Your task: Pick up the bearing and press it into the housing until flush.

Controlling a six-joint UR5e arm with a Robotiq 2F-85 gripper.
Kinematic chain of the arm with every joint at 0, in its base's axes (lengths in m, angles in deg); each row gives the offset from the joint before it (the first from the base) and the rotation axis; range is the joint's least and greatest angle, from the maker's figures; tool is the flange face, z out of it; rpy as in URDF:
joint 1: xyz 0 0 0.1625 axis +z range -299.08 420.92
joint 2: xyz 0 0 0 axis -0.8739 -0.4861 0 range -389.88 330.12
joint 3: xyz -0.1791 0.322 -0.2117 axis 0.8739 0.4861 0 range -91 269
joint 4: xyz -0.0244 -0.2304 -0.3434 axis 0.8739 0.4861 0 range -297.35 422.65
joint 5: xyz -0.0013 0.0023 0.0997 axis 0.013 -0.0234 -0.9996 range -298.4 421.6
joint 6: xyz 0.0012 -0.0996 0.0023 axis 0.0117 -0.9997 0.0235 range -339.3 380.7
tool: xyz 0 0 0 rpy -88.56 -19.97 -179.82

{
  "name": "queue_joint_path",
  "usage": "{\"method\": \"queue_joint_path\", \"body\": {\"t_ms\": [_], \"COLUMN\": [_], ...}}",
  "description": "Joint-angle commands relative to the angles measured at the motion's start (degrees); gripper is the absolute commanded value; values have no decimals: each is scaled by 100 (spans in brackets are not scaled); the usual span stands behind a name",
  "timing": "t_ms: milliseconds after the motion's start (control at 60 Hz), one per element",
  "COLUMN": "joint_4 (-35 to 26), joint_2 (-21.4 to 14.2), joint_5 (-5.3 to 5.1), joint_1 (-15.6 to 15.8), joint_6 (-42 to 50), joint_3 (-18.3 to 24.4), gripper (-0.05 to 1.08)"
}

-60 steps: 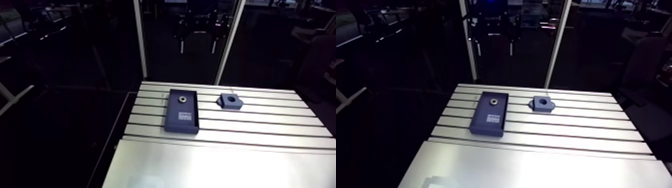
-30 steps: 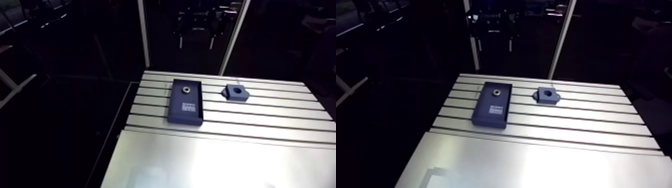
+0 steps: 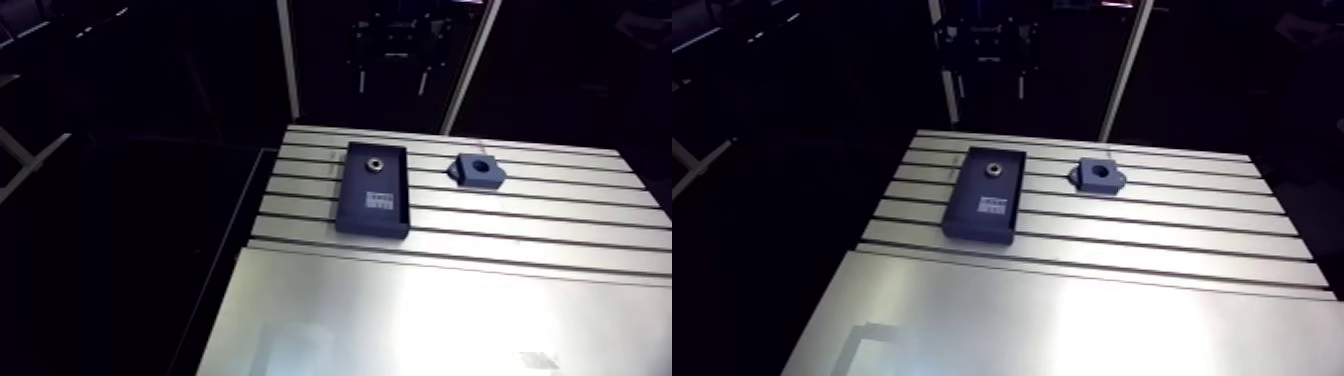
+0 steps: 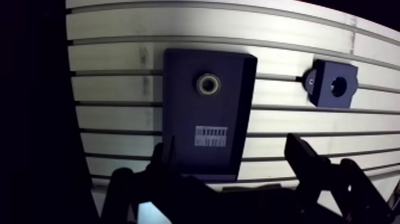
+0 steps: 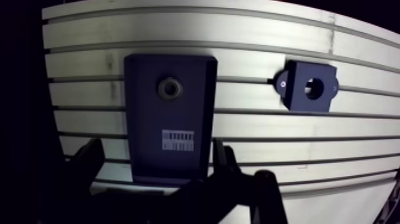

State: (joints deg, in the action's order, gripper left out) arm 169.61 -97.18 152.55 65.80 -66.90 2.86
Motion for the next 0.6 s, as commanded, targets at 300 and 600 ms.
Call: {"method": "queue_joint_path", "body": {"t_ms": [300, 600], "joint_4": [348, 549], "joint_2": [407, 595], "joint_5": [14, 23], "joint_1": [39, 75], "joint_6": [-42, -59], "joint_3": [-31, -117], "gripper": [2, 2]}}
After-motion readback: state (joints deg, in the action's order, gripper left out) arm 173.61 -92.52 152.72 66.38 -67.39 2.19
